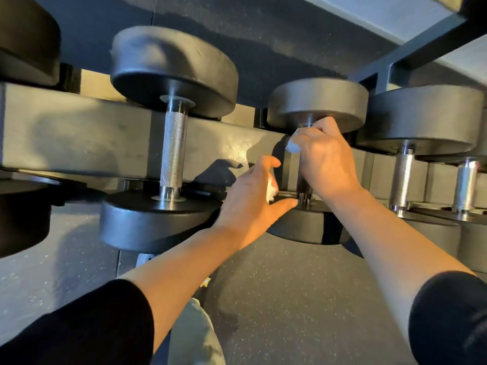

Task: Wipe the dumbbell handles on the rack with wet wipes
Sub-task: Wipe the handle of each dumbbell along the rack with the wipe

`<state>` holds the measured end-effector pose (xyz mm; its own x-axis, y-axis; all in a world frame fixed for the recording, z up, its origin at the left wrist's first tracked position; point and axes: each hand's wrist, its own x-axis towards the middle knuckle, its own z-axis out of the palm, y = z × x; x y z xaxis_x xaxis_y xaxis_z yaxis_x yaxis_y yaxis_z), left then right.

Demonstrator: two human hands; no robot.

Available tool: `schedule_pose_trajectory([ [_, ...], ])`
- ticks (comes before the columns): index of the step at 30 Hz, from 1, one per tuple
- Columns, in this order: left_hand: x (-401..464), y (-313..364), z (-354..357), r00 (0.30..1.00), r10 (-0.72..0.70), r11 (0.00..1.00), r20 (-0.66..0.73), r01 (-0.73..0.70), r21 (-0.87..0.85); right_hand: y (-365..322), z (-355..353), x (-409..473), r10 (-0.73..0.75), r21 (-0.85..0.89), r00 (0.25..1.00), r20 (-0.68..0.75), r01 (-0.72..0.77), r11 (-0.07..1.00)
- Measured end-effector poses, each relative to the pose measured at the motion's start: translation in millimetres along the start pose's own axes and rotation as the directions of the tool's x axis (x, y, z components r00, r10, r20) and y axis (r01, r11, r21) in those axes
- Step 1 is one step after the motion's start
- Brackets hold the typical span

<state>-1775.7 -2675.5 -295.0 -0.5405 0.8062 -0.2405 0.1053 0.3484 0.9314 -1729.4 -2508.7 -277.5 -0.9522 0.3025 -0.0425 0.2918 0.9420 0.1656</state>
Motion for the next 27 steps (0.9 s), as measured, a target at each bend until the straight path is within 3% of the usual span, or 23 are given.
schedule_pose_trajectory([
  [3, -2.0, 0.7, -0.8, 1.000, 0.007, 1.000, 0.023, -0.007, -0.015, -0.5, -1.0, 0.0, 0.028, 0.010, 0.999, 0.040, -0.028, 1.000],
  [14, -4.5, -0.8, -0.3, 0.998, 0.038, 0.999, 0.058, -0.038, -0.003, -2.2, -12.2, -31.9, 0.075, 0.319, 0.990, 0.116, -0.109, 0.941],
  [19, -4.4, -0.6, -0.4, 0.997, 0.043, 0.999, 0.058, -0.044, 0.012, -4.9, -22.4, -39.9, 0.111, 0.352, 0.955, 0.276, -0.208, 0.913],
  [24, -5.7, 0.4, -2.1, 0.996, 0.042, 0.999, 0.076, -0.043, 0.015, -5.1, -33.9, -44.2, 0.164, 0.390, 0.873, 0.459, -0.364, 0.846],
  [27, -7.3, 0.8, -1.6, 0.994, 0.056, 0.998, 0.096, -0.058, 0.025, -4.8, -36.0, -46.0, 0.152, 0.416, 0.864, 0.479, -0.377, 0.827],
])
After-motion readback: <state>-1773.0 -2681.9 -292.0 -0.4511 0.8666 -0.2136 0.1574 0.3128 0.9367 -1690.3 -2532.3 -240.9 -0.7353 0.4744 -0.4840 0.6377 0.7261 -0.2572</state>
